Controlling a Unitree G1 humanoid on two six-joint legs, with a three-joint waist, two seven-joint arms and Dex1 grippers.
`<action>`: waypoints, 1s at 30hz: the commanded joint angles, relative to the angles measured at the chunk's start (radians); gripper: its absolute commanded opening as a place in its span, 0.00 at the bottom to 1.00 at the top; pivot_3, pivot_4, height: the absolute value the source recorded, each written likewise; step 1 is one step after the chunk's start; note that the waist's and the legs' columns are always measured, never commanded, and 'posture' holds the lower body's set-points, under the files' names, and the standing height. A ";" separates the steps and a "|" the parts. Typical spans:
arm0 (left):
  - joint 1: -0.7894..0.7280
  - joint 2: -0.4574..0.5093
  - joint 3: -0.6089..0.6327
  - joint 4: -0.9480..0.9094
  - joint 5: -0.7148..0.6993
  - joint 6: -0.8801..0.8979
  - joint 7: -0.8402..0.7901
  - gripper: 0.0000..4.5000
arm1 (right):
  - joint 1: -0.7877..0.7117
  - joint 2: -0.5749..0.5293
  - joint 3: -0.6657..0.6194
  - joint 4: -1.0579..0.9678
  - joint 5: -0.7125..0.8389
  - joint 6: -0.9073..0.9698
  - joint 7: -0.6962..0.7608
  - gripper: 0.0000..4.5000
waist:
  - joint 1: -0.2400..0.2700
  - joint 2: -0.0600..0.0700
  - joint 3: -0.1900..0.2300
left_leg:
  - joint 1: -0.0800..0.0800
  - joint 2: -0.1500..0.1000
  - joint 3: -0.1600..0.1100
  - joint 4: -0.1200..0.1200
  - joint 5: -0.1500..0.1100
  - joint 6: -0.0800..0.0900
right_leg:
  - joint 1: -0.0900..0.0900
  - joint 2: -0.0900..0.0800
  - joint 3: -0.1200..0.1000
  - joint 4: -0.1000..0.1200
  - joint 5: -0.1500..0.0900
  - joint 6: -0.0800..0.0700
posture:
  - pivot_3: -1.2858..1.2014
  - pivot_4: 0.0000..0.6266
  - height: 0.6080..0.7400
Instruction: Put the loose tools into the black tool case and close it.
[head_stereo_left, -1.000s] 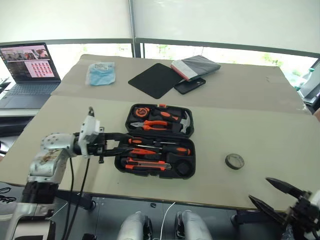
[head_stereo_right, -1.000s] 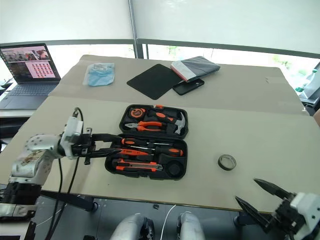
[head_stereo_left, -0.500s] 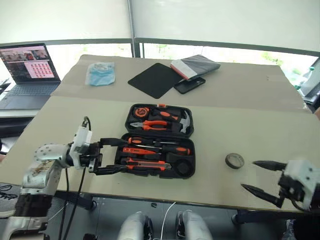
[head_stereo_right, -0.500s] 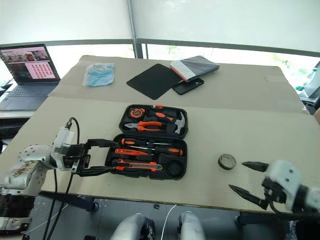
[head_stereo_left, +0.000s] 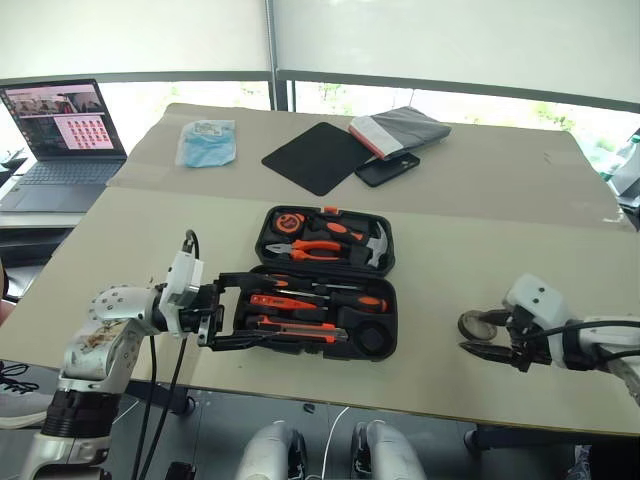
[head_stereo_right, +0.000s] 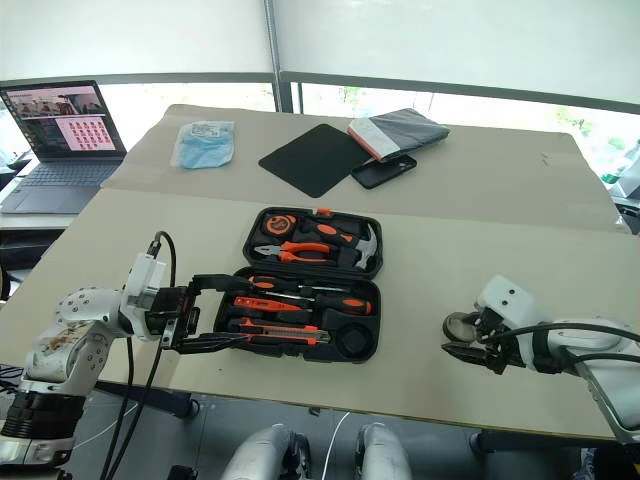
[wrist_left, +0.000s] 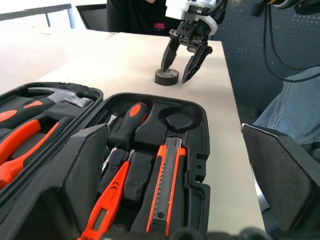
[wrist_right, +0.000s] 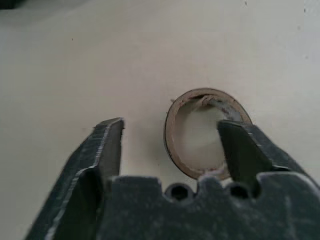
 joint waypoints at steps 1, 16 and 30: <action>0.004 0.002 0.014 -0.033 -0.019 -0.002 0.010 1.00 | -0.021 -0.012 0.014 -0.019 -0.018 0.036 -0.005 0.47 | 0.000 0.000 0.000 | 0.000 0.000 0.000 0.000 0.000 0.000 | 0.000 0.000 0.000 0.000 0.000 0.000 | 0.52 0.24 1.00; 0.052 0.011 0.018 -0.045 -0.010 -0.027 0.005 1.00 | -0.397 0.121 0.139 -0.253 0.262 0.220 0.095 0.02 | -0.025 -0.002 0.001 | 0.001 0.002 0.000 0.000 0.000 -0.004 | -0.001 0.001 0.000 0.001 0.001 -0.001 | 0.52 0.24 1.00; 0.126 0.027 0.051 -0.089 -0.003 -0.043 0.056 1.00 | -0.490 0.213 0.391 -0.202 0.186 0.329 0.038 0.02 | -0.012 -0.004 0.002 | -0.009 0.000 0.000 0.004 0.000 -0.001 | -0.009 -0.001 -0.001 0.001 0.004 -0.002 | 0.52 0.24 1.00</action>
